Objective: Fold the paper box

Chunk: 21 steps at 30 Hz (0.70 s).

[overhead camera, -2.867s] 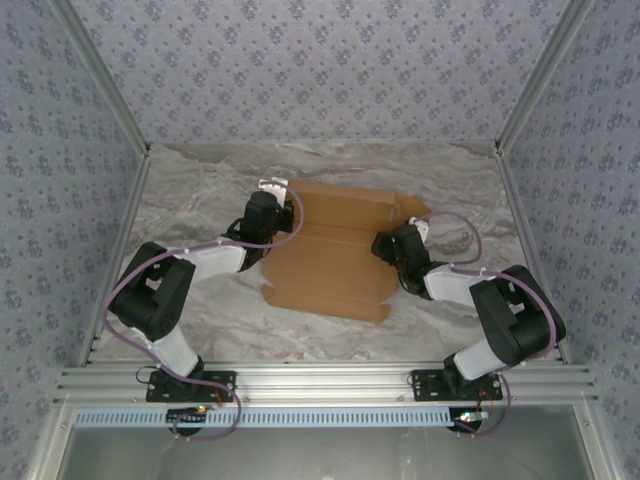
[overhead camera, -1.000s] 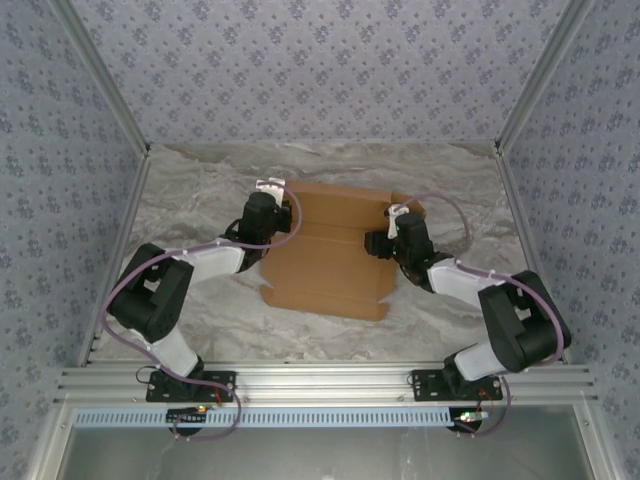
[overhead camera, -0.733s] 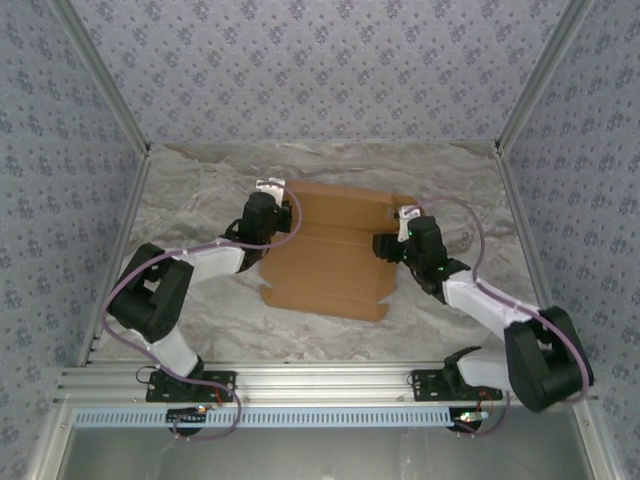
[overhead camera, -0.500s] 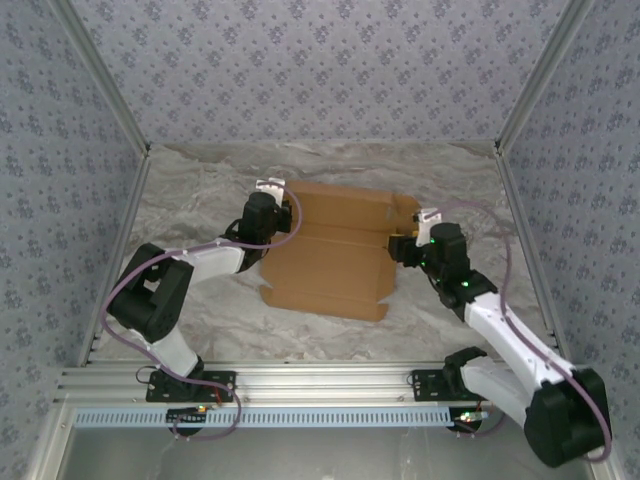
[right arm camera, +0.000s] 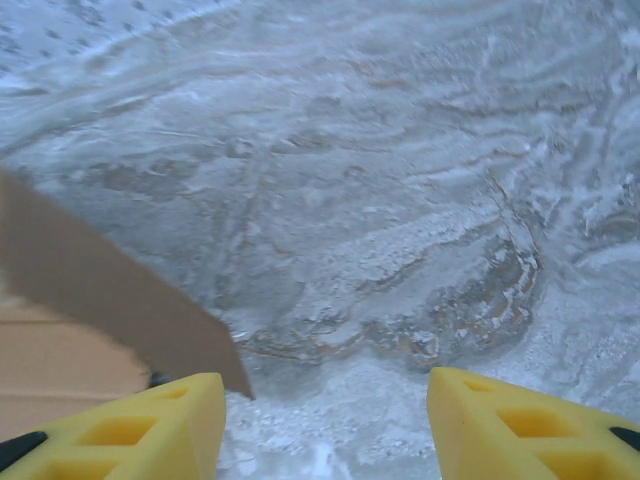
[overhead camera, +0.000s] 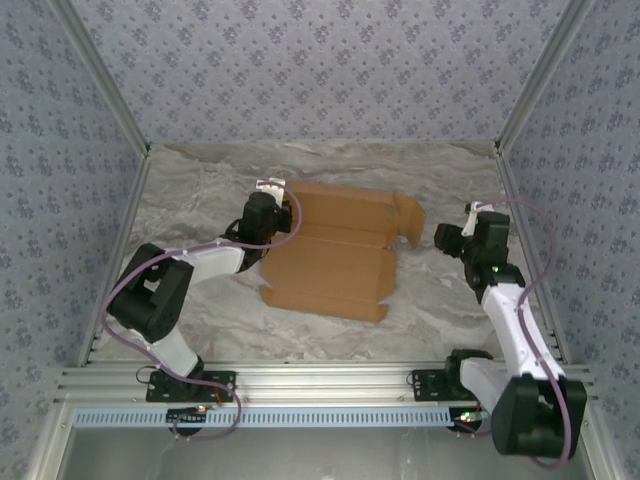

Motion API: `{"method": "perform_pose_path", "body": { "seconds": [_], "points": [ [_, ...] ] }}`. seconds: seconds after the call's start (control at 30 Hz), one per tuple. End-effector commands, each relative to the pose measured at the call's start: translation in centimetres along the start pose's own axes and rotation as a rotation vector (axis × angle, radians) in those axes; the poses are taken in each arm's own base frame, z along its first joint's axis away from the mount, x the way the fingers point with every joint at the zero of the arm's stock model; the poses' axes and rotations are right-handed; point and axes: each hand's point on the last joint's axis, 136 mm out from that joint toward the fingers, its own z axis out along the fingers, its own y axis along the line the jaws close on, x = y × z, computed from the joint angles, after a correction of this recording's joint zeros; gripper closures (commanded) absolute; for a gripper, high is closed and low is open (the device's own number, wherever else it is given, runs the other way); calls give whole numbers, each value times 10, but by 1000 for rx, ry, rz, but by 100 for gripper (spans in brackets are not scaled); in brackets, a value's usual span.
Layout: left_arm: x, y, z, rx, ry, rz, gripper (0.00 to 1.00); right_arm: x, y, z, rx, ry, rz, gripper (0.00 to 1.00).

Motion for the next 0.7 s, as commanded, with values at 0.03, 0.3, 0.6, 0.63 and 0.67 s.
{"method": "perform_pose_path", "body": {
  "seconds": [0.03,0.3,0.6,0.63,0.67],
  "points": [
    [-22,-7,-9,32,-57,-37,100,-15,-5,27,-45,11,55,43],
    [-20,-6,-8,27,-51,-36,100,-5,39,59,-309,87,-39,49],
    [-19,-7,-7,31,-49,-37,100,10,68,59,-456,120,-130,52],
    [-20,-7,-7,30,-51,-38,100,12,71,60,-464,125,-137,53],
    [-20,-7,-8,31,-51,-37,100,13,73,61,-476,128,-147,53]
  ]
}}
